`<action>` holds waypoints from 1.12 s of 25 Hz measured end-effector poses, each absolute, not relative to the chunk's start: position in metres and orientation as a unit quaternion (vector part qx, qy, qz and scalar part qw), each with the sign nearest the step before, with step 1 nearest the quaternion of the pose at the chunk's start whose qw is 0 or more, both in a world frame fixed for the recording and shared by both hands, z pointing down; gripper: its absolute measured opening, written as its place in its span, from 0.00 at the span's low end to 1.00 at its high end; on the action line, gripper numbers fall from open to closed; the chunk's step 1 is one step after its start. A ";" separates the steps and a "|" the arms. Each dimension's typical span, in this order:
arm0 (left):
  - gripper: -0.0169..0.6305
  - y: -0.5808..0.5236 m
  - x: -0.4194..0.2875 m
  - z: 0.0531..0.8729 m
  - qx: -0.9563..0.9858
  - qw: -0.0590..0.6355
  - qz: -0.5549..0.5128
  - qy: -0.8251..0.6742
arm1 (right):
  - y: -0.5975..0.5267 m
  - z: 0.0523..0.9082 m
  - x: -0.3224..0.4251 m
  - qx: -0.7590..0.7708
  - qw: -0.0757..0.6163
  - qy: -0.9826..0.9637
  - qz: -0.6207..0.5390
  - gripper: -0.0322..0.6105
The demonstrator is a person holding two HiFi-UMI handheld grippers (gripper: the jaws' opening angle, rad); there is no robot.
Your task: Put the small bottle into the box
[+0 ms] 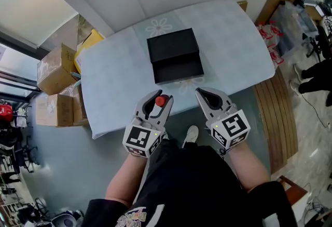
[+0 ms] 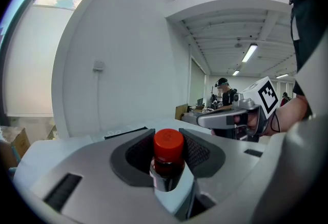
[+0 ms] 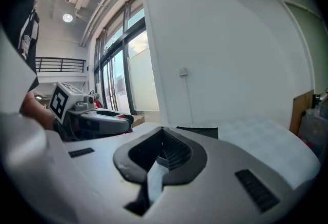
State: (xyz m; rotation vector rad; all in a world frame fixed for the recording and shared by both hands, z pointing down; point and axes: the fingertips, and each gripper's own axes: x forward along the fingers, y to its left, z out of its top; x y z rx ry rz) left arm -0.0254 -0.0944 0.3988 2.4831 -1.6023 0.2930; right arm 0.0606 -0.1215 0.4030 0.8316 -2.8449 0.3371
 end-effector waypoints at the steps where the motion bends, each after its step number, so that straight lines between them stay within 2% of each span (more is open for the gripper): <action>1: 0.25 -0.098 -0.024 0.401 0.833 0.087 0.099 -0.537 | -0.123 0.404 0.063 0.279 0.080 -0.950 0.113 0.06; 16: 0.26 -0.139 -0.013 0.426 0.843 0.081 0.118 -0.519 | -0.145 0.422 0.088 0.311 0.074 -0.937 0.139 0.06; 28: 0.25 -0.190 -0.024 0.465 0.848 0.089 0.127 -0.506 | -0.176 0.451 0.090 0.344 0.098 -0.919 0.165 0.06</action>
